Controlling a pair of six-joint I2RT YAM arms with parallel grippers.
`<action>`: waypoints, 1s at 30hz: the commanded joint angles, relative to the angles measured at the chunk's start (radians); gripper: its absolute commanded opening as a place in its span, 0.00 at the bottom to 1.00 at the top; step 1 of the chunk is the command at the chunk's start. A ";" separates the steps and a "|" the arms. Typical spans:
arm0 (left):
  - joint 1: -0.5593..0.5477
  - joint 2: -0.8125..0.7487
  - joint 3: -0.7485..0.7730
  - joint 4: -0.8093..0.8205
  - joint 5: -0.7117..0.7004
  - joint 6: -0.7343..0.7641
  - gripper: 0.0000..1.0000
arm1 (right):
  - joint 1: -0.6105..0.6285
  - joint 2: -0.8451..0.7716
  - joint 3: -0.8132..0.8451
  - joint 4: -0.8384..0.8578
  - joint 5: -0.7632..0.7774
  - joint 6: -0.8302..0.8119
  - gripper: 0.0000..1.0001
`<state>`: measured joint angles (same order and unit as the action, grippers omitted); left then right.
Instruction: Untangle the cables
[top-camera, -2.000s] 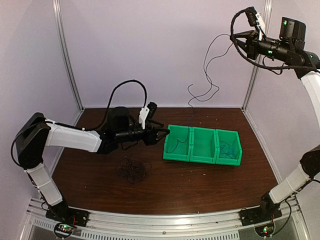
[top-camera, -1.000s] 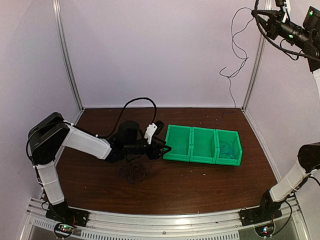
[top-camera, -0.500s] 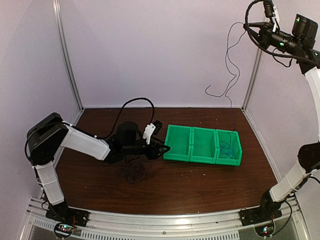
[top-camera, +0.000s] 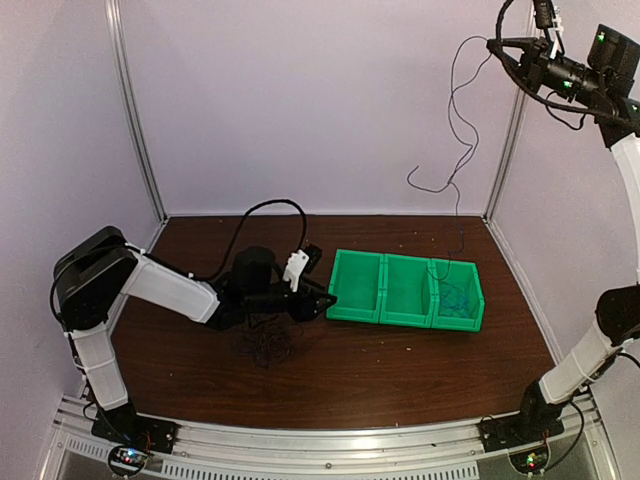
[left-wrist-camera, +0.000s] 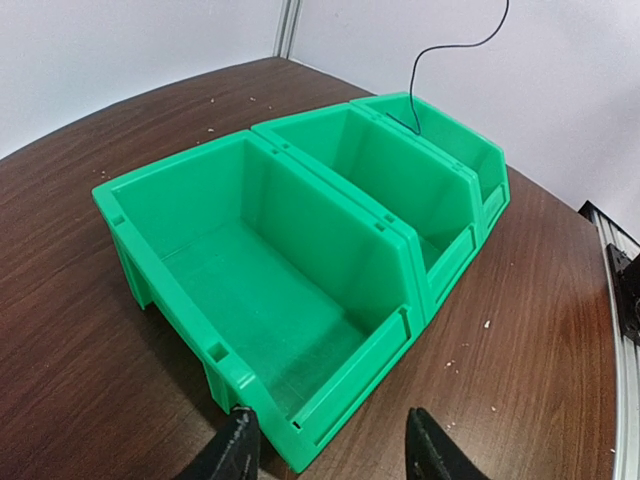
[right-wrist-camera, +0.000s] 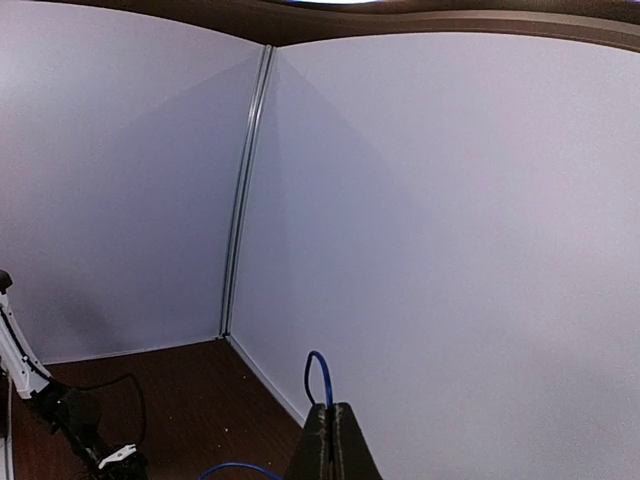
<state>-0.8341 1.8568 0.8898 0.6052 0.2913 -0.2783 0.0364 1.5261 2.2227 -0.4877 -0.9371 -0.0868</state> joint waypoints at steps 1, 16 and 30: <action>-0.003 -0.022 0.003 0.045 -0.012 -0.008 0.50 | -0.005 0.004 0.048 0.056 -0.059 0.042 0.00; -0.003 -0.011 -0.006 0.054 -0.017 -0.020 0.50 | 0.011 0.033 -0.042 0.107 -0.100 0.087 0.00; -0.003 -0.035 -0.037 0.050 -0.041 -0.016 0.50 | 0.063 -0.111 -0.657 0.177 -0.038 -0.024 0.00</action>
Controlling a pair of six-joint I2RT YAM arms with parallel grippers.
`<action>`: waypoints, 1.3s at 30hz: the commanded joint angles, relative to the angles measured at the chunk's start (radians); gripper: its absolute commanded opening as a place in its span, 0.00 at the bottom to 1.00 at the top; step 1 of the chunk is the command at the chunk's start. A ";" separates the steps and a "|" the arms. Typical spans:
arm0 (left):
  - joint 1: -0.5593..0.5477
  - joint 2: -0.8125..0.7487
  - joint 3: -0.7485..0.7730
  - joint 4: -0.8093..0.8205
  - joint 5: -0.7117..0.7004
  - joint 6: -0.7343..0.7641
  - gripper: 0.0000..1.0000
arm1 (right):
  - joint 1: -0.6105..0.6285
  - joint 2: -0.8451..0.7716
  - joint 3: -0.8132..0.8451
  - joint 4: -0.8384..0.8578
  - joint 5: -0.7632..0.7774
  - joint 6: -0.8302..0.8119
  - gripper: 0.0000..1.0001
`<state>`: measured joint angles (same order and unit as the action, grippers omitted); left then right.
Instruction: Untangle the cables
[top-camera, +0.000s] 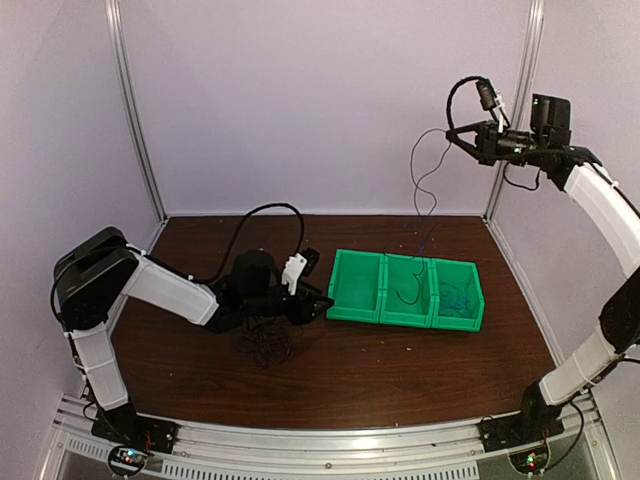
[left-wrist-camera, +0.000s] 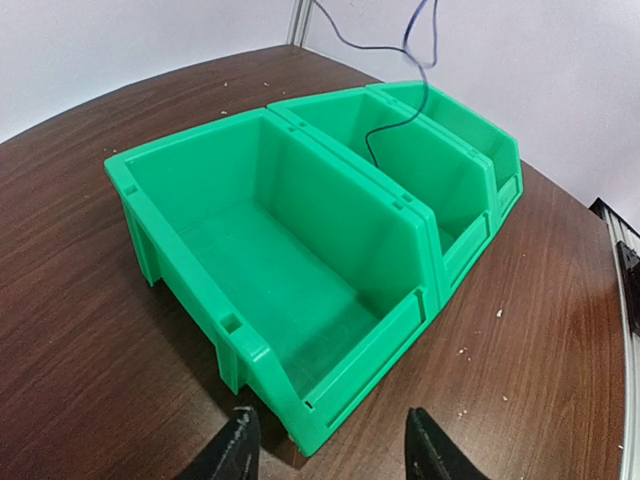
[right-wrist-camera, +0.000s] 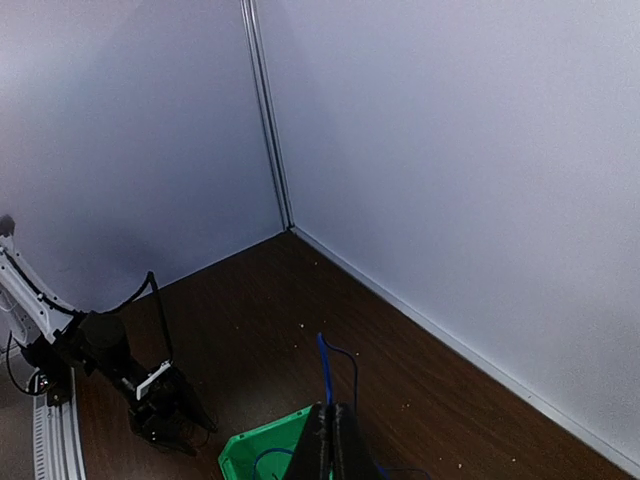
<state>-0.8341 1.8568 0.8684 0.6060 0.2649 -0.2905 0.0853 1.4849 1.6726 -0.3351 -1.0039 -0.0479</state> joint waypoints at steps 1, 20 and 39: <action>-0.003 -0.035 -0.017 0.049 -0.014 -0.004 0.50 | 0.014 -0.074 -0.137 0.022 0.033 -0.074 0.00; -0.003 -0.043 -0.032 0.043 -0.040 -0.006 0.50 | 0.060 -0.186 -0.287 -0.115 0.030 -0.213 0.00; -0.003 -0.036 -0.054 0.043 -0.038 -0.011 0.50 | 0.090 -0.193 -0.403 -0.146 0.105 -0.251 0.00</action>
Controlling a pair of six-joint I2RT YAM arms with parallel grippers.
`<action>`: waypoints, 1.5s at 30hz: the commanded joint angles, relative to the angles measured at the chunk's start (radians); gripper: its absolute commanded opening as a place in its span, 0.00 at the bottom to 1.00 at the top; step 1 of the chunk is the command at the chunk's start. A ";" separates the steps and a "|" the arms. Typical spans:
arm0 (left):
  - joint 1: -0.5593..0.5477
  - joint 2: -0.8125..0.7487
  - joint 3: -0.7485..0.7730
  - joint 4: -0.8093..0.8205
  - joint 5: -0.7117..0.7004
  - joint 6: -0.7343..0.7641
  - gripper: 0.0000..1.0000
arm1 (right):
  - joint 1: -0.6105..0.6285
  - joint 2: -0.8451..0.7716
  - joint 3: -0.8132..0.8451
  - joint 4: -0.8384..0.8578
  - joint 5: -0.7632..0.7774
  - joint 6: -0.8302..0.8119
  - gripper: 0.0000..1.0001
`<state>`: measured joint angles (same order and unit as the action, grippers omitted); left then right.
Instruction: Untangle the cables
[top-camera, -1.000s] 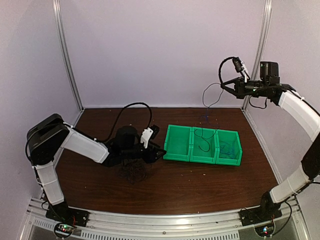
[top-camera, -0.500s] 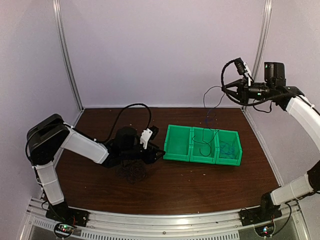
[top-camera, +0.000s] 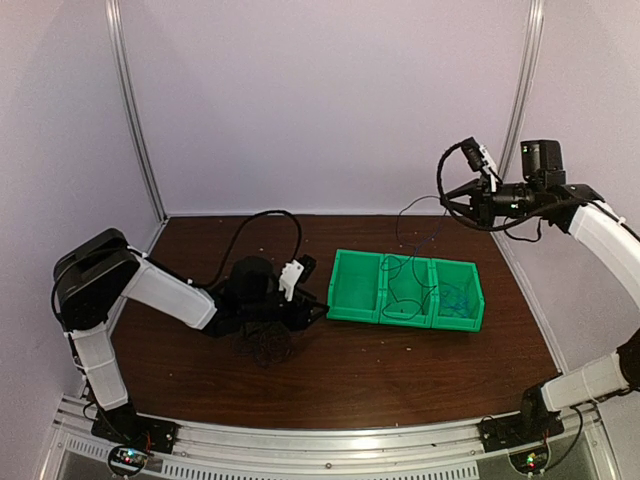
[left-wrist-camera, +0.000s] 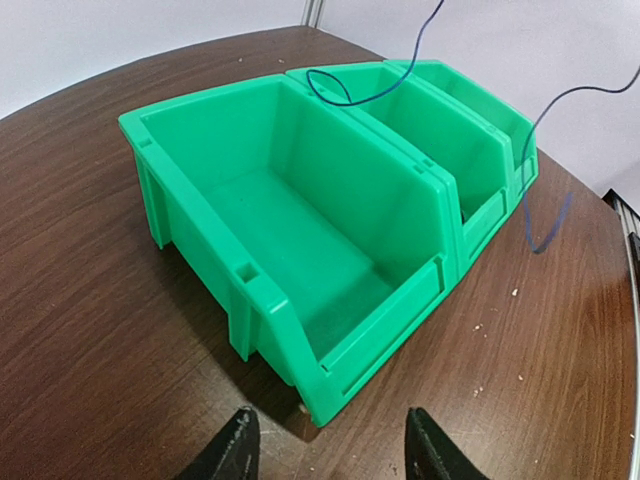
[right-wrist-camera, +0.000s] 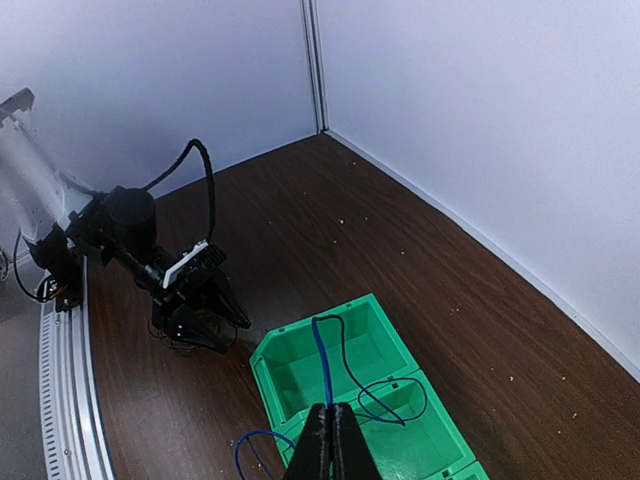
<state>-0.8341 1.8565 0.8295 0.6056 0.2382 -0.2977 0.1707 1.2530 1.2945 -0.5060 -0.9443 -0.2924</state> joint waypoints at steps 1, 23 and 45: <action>-0.003 -0.037 -0.015 0.043 -0.015 -0.002 0.50 | 0.004 0.054 -0.027 0.031 0.061 -0.008 0.00; -0.002 -0.030 -0.035 0.041 -0.039 0.012 0.50 | 0.076 0.345 -0.126 0.077 0.329 -0.124 0.00; -0.003 -0.070 -0.074 0.030 -0.068 0.006 0.50 | 0.194 0.387 -0.024 -0.127 0.481 -0.163 0.29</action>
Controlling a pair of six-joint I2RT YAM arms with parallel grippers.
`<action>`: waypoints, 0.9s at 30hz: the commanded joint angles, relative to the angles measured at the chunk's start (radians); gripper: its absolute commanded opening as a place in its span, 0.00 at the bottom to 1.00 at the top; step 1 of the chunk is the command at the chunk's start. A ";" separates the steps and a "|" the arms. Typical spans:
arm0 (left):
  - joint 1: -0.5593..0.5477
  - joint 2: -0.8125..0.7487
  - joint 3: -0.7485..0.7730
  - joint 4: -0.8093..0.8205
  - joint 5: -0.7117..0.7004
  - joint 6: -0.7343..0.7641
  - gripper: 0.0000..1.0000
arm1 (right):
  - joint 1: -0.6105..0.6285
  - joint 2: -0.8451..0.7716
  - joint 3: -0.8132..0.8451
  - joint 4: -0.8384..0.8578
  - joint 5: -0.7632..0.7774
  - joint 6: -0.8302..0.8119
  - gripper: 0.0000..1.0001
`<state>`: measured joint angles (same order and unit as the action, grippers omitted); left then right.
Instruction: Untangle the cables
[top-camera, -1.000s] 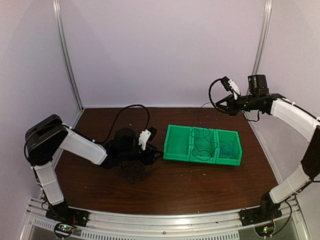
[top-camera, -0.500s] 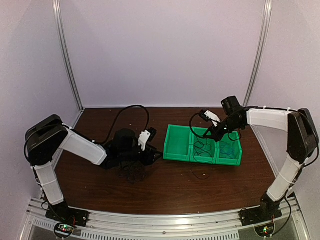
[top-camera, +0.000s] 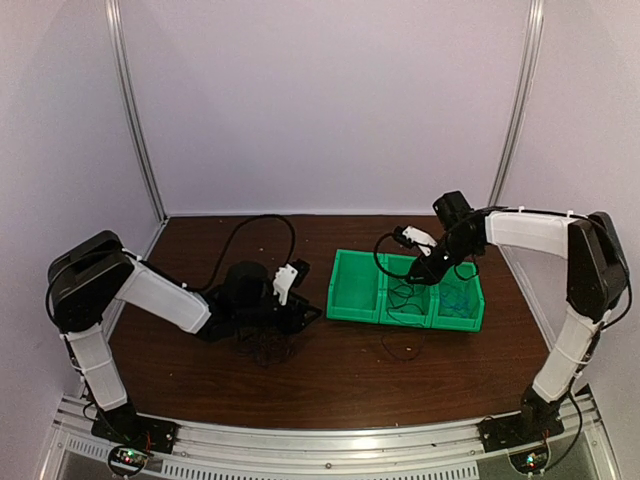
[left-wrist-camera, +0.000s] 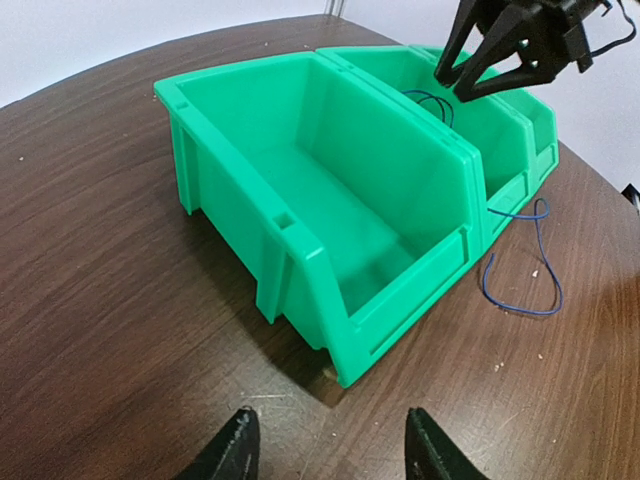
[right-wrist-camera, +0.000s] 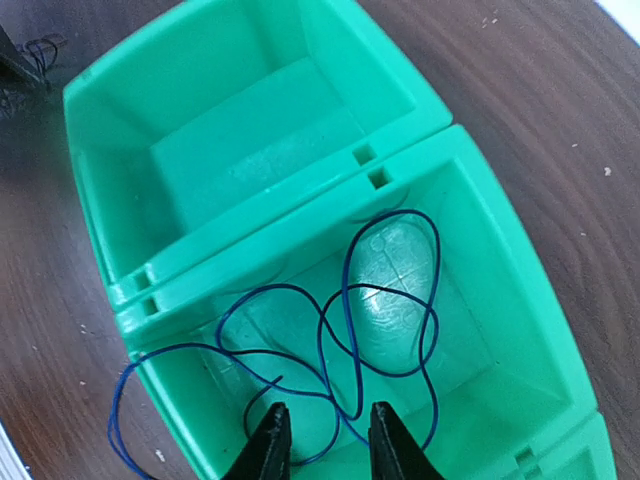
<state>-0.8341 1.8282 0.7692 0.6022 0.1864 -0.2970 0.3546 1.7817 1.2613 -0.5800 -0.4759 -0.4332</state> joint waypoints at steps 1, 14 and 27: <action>-0.003 -0.046 -0.017 0.032 -0.016 0.004 0.50 | 0.012 -0.170 0.006 -0.066 0.011 -0.031 0.31; -0.003 -0.074 -0.036 0.028 -0.028 -0.001 0.50 | 0.187 -0.319 -0.294 -0.081 0.069 -0.216 0.45; -0.003 -0.081 -0.055 0.041 -0.036 -0.010 0.50 | 0.240 -0.204 -0.284 0.017 0.179 -0.161 0.37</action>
<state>-0.8341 1.7763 0.7303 0.6029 0.1593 -0.2977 0.5861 1.5593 0.9569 -0.6079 -0.3569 -0.6186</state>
